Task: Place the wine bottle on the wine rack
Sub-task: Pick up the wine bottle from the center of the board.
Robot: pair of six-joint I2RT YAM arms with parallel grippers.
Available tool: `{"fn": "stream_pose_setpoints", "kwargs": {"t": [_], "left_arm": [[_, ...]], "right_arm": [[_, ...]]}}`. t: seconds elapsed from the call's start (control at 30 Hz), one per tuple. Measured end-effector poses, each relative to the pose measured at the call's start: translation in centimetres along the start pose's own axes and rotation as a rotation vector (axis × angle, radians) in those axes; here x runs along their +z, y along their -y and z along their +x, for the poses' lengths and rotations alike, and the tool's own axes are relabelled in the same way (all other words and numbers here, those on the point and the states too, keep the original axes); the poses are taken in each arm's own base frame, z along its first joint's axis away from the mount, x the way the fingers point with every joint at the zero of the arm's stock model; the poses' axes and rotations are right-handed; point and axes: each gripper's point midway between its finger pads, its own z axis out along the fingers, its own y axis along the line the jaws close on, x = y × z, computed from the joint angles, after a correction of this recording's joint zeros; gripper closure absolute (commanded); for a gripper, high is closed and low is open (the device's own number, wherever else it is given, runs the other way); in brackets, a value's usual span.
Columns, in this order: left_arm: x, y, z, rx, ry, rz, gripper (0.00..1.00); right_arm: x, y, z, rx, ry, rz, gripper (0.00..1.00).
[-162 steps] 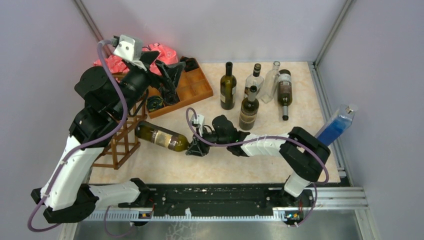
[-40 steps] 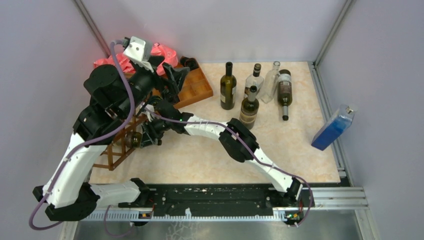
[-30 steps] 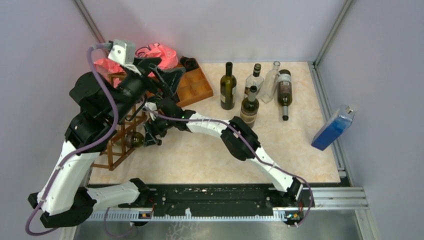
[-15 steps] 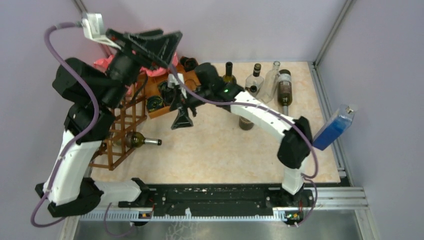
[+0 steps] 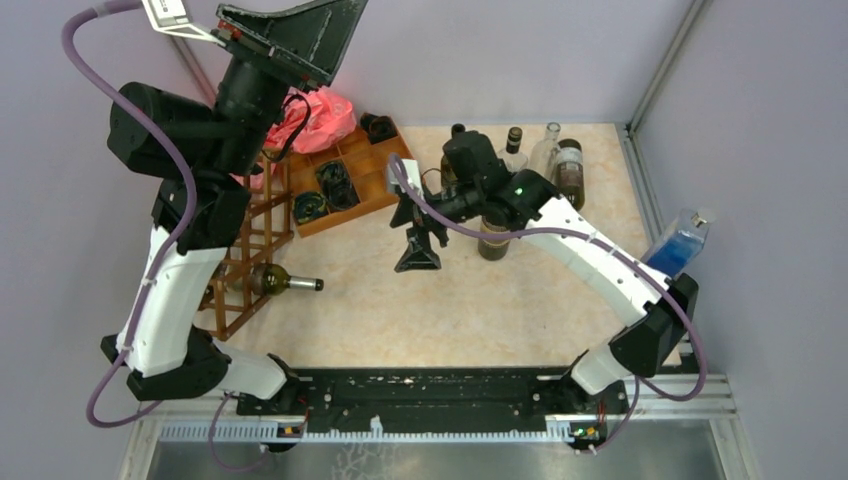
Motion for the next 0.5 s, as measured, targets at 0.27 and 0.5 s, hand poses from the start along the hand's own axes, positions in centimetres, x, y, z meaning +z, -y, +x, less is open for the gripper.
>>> {"fn": "stream_pose_setpoints", "kwargs": {"t": [0.27, 0.5], "left_arm": [[-0.1, 2.1, -0.2, -0.062, -0.004, 0.098, 0.01], [-1.1, 1.1, 1.6, 0.015, -0.095, 0.065, 0.01]], "right_arm": [[-2.2, 2.1, 0.2, 0.010, -0.004, 0.109, 0.06], [-4.0, 2.7, -0.4, -0.007, 0.005, 0.163, 0.04]]}}
